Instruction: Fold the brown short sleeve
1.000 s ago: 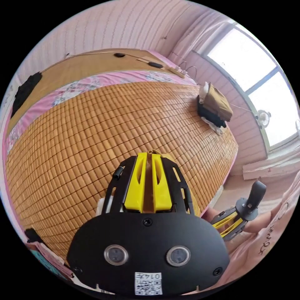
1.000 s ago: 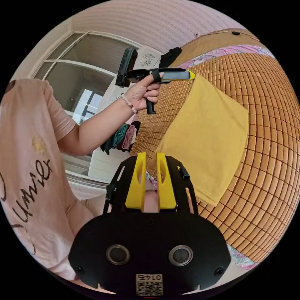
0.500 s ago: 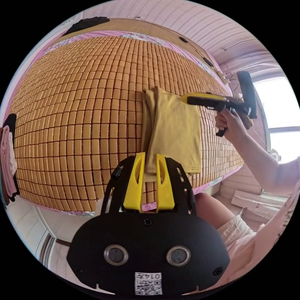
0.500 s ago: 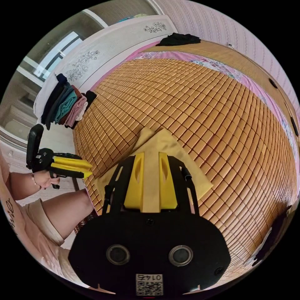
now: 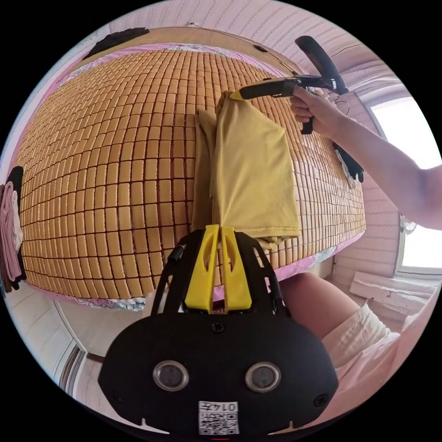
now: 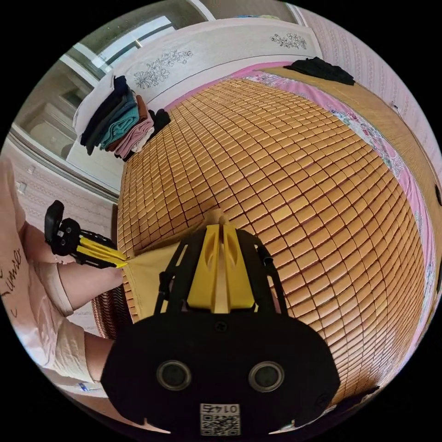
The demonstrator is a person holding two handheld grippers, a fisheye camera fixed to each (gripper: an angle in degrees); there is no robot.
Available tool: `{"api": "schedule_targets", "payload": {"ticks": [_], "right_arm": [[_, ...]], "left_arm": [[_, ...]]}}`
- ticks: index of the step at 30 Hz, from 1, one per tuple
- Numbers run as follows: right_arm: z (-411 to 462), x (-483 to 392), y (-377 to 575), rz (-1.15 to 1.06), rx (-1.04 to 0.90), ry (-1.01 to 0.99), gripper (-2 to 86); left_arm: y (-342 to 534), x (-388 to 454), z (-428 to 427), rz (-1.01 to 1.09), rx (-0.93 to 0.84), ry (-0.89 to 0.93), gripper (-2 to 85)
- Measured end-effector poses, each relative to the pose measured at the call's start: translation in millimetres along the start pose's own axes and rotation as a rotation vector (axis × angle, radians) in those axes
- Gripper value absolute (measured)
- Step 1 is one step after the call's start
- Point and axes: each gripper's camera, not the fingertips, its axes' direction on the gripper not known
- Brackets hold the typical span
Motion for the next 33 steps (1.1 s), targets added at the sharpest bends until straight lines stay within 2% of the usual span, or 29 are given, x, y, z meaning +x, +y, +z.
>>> {"api": "schedule_targets", "payload": {"ticks": [5,9,11,15,19,24,33], "right_arm": [[-25.1,-13.5,-41.6,-0.152,0.022,-0.178,1.0],[8.4,-8.5,-76.8,-0.118,-0.112,-0.023,7.2],[20.1,-2.4,-92.9,-0.087,-0.185,-0.009,11.1],[29.2,-5.5,-106.1,-0.114,-0.261,0.014,10.7],[29.7,-15.1,-115.3,-0.169,-0.271,-0.014,5.8],[4.3,-12.3,-116.8,-0.154,-0.195,-0.059,3.0],[-113.4,-36.7,-73.3,-0.026,0.061,-0.100,1.6]], "left_arm": [[29.5,-14.4,-17.4,-0.039,0.013,0.015,-0.4],[36.0,-36.4,-4.4,-0.127,-0.032,-0.027,3.9],[36.5,-44.0,-2.4,-0.166,-0.056,-0.031,6.5],[43.5,-51.7,-14.3,-0.193,0.018,0.036,8.8],[44.7,-48.6,2.9,-0.158,-0.044,0.028,8.2],[60.8,-45.9,-1.5,-0.139,0.008,-0.016,2.0],[87.6,-26.5,-77.0,0.003,0.142,0.000,-0.4]]}}
